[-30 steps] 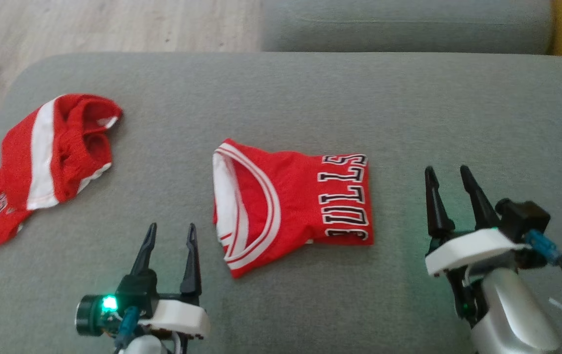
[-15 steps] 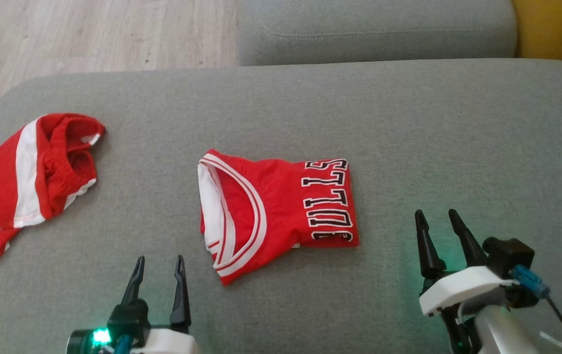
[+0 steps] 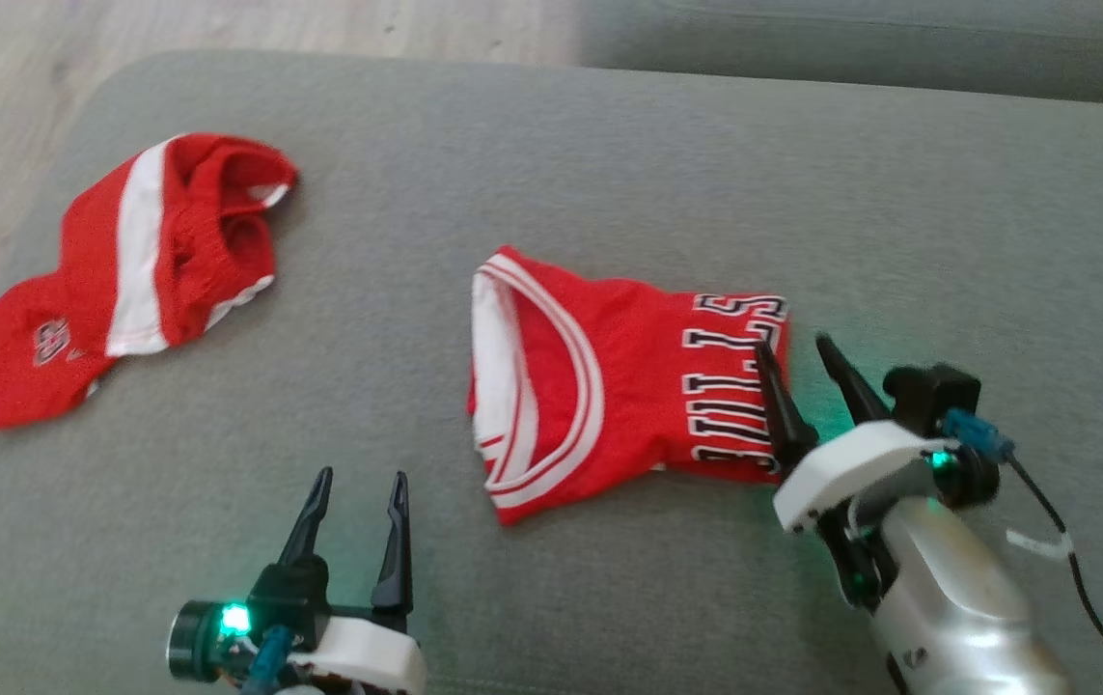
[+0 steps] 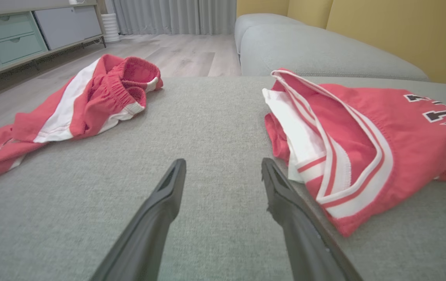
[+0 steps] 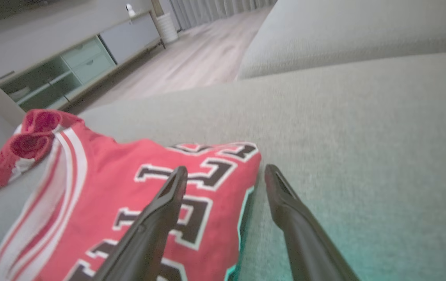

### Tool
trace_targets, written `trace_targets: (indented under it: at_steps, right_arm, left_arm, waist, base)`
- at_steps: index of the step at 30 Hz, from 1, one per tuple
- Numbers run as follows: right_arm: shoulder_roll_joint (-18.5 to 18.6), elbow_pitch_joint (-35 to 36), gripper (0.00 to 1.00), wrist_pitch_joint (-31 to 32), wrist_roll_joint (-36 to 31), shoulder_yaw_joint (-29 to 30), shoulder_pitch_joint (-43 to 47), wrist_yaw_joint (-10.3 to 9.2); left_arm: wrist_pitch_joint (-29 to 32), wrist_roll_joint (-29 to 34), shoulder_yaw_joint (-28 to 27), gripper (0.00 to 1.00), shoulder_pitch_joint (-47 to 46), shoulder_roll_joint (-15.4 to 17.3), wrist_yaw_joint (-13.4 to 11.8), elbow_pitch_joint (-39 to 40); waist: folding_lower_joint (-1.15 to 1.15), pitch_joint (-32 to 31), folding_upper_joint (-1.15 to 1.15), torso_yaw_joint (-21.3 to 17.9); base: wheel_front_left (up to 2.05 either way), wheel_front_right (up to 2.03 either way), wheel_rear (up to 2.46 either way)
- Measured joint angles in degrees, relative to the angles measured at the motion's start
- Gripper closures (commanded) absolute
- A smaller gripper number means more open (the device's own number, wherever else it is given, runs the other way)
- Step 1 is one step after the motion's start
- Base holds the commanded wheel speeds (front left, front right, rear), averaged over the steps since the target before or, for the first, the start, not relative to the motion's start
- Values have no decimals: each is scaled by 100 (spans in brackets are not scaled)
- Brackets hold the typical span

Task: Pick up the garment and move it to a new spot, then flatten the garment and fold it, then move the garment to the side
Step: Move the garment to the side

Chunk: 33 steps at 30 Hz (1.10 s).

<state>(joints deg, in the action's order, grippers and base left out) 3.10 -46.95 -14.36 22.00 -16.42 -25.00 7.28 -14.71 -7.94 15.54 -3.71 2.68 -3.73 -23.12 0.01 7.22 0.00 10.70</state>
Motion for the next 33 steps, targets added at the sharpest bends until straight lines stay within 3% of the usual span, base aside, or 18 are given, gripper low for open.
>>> trace_targets:
  at_steps: [4, 10, 11, 12, 13, 24, 33]
  right_arm:
    - [9, -797, 0, -1, 172, 18, -27, 0]
    - [144, -695, 0, -87, 1179, -792, -53, -2]
    - [147, -658, 13, -87, 1348, -946, -53, -3]
    - [145, -642, 85, -87, 1458, -1070, -53, -4]
    - [136, -621, 100, -86, 1552, -1120, -54, -4]
    - [-2, -243, 100, -25, 1136, -422, -81, -1]
    - [4, -16, 100, -25, 818, -466, -81, -1]
  left_arm:
    - [0, -11, 69, 0, 1, 1, 19, -26]
    - [0, -34, 70, 0, 1, 1, 18, -19]
    - [0, -34, 70, 0, 0, 1, 16, -15]
    - [0, -34, 70, 0, 0, 0, 16, -11]
    - [0, -34, 69, 0, 0, 1, 16, -4]
    - [0, -65, -21, 0, 1, 4, 21, 135]
    - [0, -65, 177, 0, -366, 4, 82, 199]
  waist:
    - [0, 81, 0, 257]
    - [0, 156, 0, 415]
    - [0, 153, 0, 411]
    - [-1, 150, 0, 402]
    - [-1, 146, 0, 387]
    - [0, 75, 0, -303]
    - [0, 68, 0, -1786]
  base:
    - [0, 0, 0]
    - [0, 0, 0]
    - [0, 0, 0]
    - [0, 0, 0]
    - [0, 0, 0]
    - [0, 0, 0]
    - [0, 0, 0]
